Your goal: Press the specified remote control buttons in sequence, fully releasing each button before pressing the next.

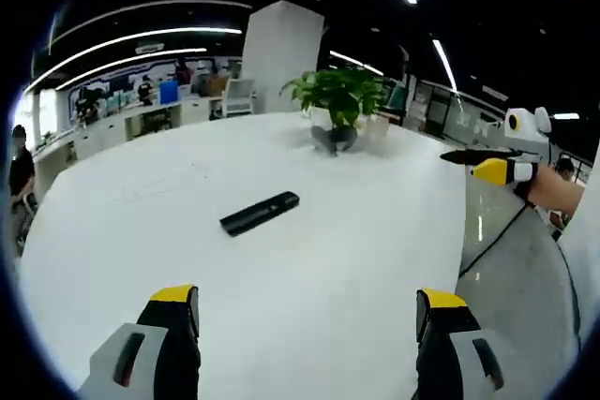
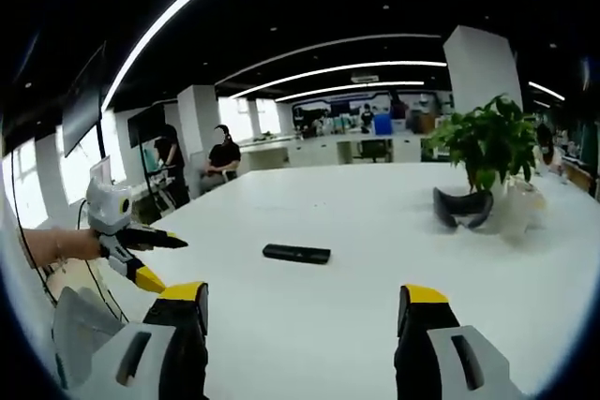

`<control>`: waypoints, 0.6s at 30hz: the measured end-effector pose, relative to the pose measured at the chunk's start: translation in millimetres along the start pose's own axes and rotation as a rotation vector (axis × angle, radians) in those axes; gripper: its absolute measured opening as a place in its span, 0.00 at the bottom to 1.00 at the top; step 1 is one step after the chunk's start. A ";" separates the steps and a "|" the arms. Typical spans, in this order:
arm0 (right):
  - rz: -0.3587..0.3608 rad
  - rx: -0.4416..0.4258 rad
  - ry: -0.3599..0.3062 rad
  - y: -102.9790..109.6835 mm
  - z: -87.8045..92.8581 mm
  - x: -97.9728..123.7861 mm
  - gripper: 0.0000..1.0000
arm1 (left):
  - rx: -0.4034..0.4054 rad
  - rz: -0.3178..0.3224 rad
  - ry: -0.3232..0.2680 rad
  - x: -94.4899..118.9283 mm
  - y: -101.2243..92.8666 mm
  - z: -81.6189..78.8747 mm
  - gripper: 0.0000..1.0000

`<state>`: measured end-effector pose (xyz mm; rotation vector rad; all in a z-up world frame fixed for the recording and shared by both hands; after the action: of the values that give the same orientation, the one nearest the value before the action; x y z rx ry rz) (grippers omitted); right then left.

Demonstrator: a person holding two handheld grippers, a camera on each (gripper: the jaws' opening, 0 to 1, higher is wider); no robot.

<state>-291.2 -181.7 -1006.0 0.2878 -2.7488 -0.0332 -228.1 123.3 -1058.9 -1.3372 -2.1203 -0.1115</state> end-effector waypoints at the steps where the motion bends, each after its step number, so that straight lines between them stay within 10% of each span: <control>1: 0.000 0.000 0.002 -0.7 0.8 0.0 0.82 | -0.015 0.029 0.044 -5.7 3.8 2.0 1.00; 5: -0.004 0.003 0.013 -2.3 3.2 0.0 0.81 | -0.078 0.069 0.199 -17.6 17.7 11.3 0.93; 18: 0.013 0.003 0.042 -6.6 9.2 4.7 0.79 | -0.084 0.180 0.327 -58.0 54.7 -9.0 0.95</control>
<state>-297.6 -189.3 -1013.3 0.2689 -2.7089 -0.0197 -161.0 100.6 -1096.6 -1.4430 -1.7333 -0.3246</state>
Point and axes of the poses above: the point that each gripper's makers call its tool centre point, and the gripper's own axes: x roughly backward along the fingers, y roughly to its left, z roughly out of its underside, the point moved 8 cm from there along x, roughly backward along the fingers, and after that the axes turned 14 degrees about z, right-handed, at the moved point
